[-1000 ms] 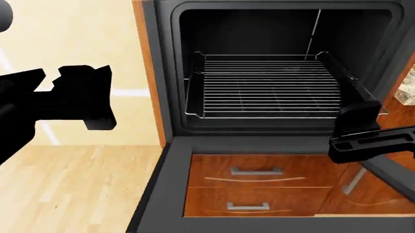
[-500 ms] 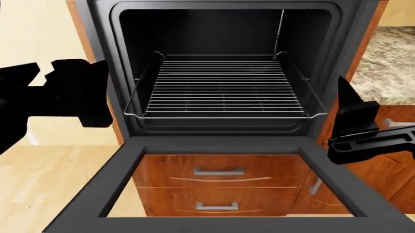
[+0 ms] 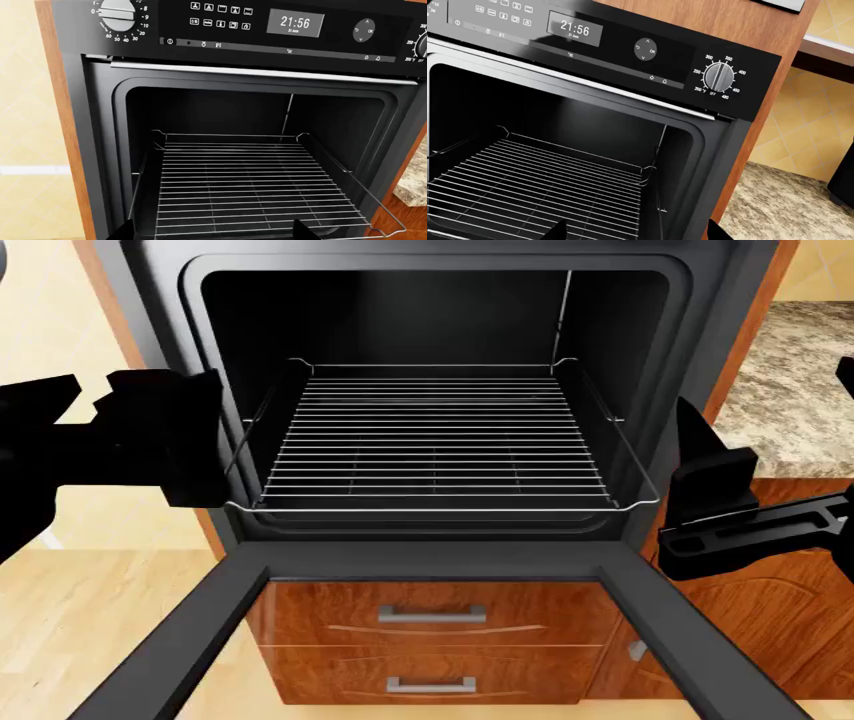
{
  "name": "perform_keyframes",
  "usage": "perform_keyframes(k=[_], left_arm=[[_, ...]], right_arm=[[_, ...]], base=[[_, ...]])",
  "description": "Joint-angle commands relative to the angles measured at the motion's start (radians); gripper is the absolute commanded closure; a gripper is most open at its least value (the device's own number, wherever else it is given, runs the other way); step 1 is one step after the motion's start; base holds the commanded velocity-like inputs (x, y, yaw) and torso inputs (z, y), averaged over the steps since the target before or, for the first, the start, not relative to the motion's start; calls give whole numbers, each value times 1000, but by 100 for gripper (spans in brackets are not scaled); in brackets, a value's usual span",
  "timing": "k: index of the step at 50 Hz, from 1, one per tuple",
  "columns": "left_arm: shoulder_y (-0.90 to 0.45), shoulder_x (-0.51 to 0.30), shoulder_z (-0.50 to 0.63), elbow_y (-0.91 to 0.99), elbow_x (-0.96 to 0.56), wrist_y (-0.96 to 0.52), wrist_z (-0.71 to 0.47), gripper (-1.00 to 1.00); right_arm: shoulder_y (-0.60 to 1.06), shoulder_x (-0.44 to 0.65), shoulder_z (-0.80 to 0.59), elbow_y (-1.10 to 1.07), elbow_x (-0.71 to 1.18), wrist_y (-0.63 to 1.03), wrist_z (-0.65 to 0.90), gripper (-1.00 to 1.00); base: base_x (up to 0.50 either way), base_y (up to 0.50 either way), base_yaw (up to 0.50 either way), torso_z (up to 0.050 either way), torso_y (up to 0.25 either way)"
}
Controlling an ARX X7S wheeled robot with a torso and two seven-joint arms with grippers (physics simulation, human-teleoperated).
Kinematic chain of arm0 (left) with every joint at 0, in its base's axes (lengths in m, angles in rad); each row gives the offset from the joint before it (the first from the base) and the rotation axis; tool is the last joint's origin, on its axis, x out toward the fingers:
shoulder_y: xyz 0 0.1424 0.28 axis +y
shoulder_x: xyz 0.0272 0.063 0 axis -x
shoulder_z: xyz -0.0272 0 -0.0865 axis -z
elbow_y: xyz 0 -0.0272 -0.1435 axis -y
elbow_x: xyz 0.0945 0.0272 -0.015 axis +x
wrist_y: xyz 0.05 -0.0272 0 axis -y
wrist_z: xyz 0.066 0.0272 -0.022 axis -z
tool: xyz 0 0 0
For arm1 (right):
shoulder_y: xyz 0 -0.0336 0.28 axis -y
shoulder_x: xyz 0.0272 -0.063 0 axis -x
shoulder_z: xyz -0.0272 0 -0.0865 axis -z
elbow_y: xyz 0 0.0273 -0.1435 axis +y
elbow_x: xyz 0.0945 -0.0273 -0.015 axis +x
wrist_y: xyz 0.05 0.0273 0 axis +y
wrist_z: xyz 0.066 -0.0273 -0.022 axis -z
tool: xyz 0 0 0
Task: Fully slide the oven rack out.
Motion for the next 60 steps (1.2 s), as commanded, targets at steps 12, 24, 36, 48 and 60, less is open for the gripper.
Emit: perform_keyframes(k=[12, 24, 36, 48, 60], left_arm=[[-32, 7, 26, 1, 1, 20, 1, -100], [-30, -7, 37, -5, -2, 24, 9, -100], [-159, -28, 101, -95, -132, -29, -39, -100], [-112, -32, 152, -53, -210, 23, -42, -100], [-154, -30, 196, -55, -250, 23, -53, -100]], right_arm=[[57, -2, -27, -6, 23, -16, 0, -100], [90, -10, -63, 6, 36, -11, 9, -100], [365, -89, -231, 209, 200, 59, 69, -100], [313, -80, -285, 176, 250, -51, 56, -100], [302, -52, -322, 149, 282, -74, 38, -100]], base=[[329, 0, 0, 0, 0], [161, 0, 0, 0, 1], [0, 0, 0, 0, 0], [0, 0, 0, 0, -36], [0, 0, 0, 0, -180]])
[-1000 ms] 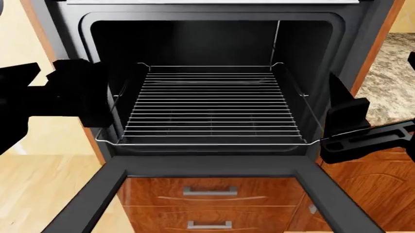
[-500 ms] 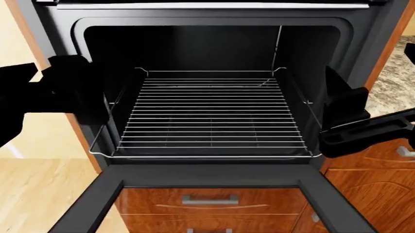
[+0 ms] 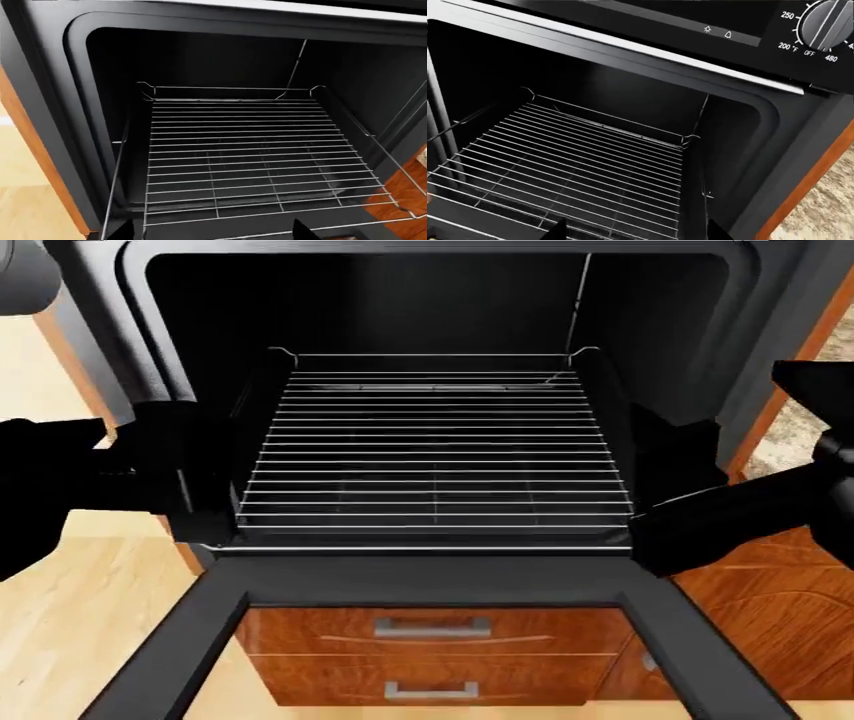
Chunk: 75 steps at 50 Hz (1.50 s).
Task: Fully slide the oven rack out.
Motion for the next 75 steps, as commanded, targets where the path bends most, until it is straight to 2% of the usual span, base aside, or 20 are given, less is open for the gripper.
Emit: perform_keyframes(k=[1, 13, 43, 54, 75], left_arm=[[-29, -1, 43, 4, -47, 5, -11, -100], [-33, -14, 71, 13, -47, 11, -2, -100], [-118, -11, 137, 6, -53, 19, -3, -100], [-113, 14, 156, -10, -21, 38, 25, -100], [-84, -15, 162, 8, -1, 58, 64, -100]], right_arm=[[1, 16, -41, -14, 32, -30, -12, -100], [-71, 33, -56, -50, -23, -47, -54, -100], [-22, 46, -91, -34, -42, -30, -58, -100], [-31, 32, -131, 3, -32, -31, -58, -100], [-25, 48, -150, -10, -36, -45, -62, -100]], base=[[0, 0, 0, 0, -178], [0, 0, 0, 0, -181], [0, 0, 0, 0, -181], [0, 0, 0, 0, -12], [0, 0, 0, 0, -50]])
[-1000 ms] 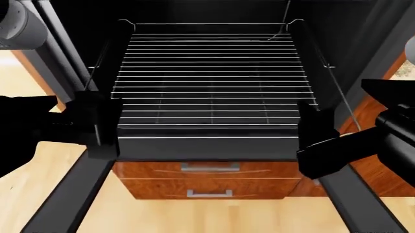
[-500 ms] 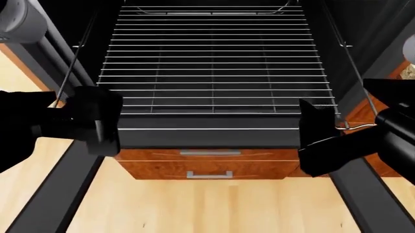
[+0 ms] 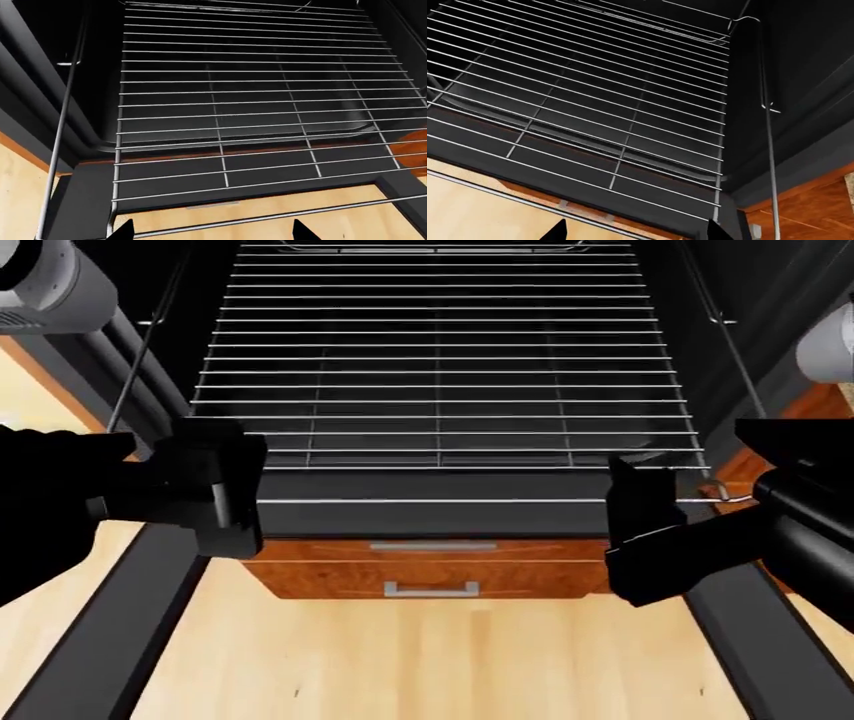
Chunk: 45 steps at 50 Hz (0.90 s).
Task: Fully slide the oven rack out.
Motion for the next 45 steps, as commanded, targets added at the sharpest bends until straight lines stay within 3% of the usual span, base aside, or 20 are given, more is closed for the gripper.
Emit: perform_keyframes(k=[1, 18, 31, 45], left_arm=[[4, -8, 8, 2, 8, 5, 14, -100], [-21, 12, 24, -26, 16, 4, 15, -100], [-104, 192, 118, -253, 67, -78, 32, -100], [-111, 339, 207, -525, 222, -191, 163, -100]], right_arm=[[1, 9, -13, -5, -2, -5, -3, -100], [53, -31, -55, 53, 34, -43, 44, -100], [186, -221, -155, 399, 60, 69, 4, -100], [146, -341, -202, 693, -102, 159, -166, -100]], base=[[0, 0, 0, 0, -96], [0, 0, 0, 0, -60], [0, 0, 0, 0, 0], [0, 0, 0, 0, 0]])
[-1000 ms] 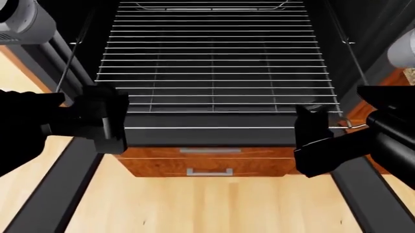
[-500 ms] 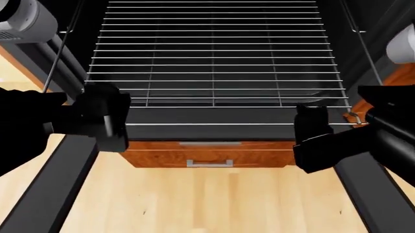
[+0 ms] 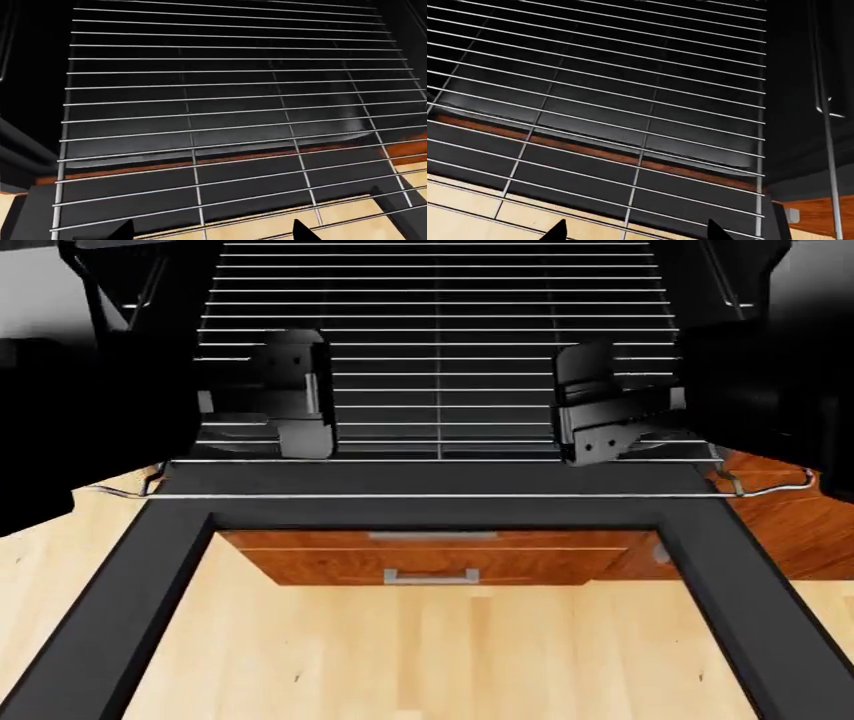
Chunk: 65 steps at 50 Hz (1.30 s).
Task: Fully slide the oven rack out.
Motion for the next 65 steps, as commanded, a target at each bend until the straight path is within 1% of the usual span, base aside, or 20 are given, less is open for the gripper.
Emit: perform_keyframes(k=[1, 8, 14, 23, 30, 41, 47, 54, 62, 65], left_arm=[[-14, 112, 77, -210, 116, -87, 82, -100], [-49, 165, 128, -373, 207, -148, 132, -100], [-75, 203, 156, -477, 247, -169, 155, -100], [-84, 236, 174, -515, 276, -186, 185, -100], [-96, 254, 187, -570, 313, -199, 221, -100], [-104, 273, 191, -611, 351, -192, 259, -100], [-98, 284, 188, -617, 381, -164, 266, -100], [-58, 299, 196, -629, 392, -141, 278, -100], [-35, 324, 223, -676, 394, -156, 299, -100], [-14, 318, 235, -658, 386, -160, 276, -100]], right_arm=[[-7, -108, -43, 237, -120, 71, -119, -100], [12, -185, -89, 387, -210, 140, -190, -100], [20, -217, -95, 462, -280, 158, -252, -100], [78, -274, -135, 581, -305, 210, -276, -100], [95, -316, -155, 684, -372, 226, -346, -100], [126, -350, -173, 781, -443, 233, -420, -100], [123, -374, -191, 820, -491, 233, -470, -100], [72, -385, -204, 839, -512, 209, -491, -100], [37, -389, -217, 842, -529, 198, -506, -100], [24, -383, -216, 830, -522, 191, -493, -100]], base=[[0, 0, 0, 0, 0], [0, 0, 0, 0, 0], [0, 0, 0, 0, 0], [0, 0, 0, 0, 0], [0, 0, 0, 0, 0], [0, 0, 0, 0, 0], [0, 0, 0, 0, 0], [0, 0, 0, 0, 0], [4, 0, 0, 0, -4], [4, 0, 0, 0, -13]])
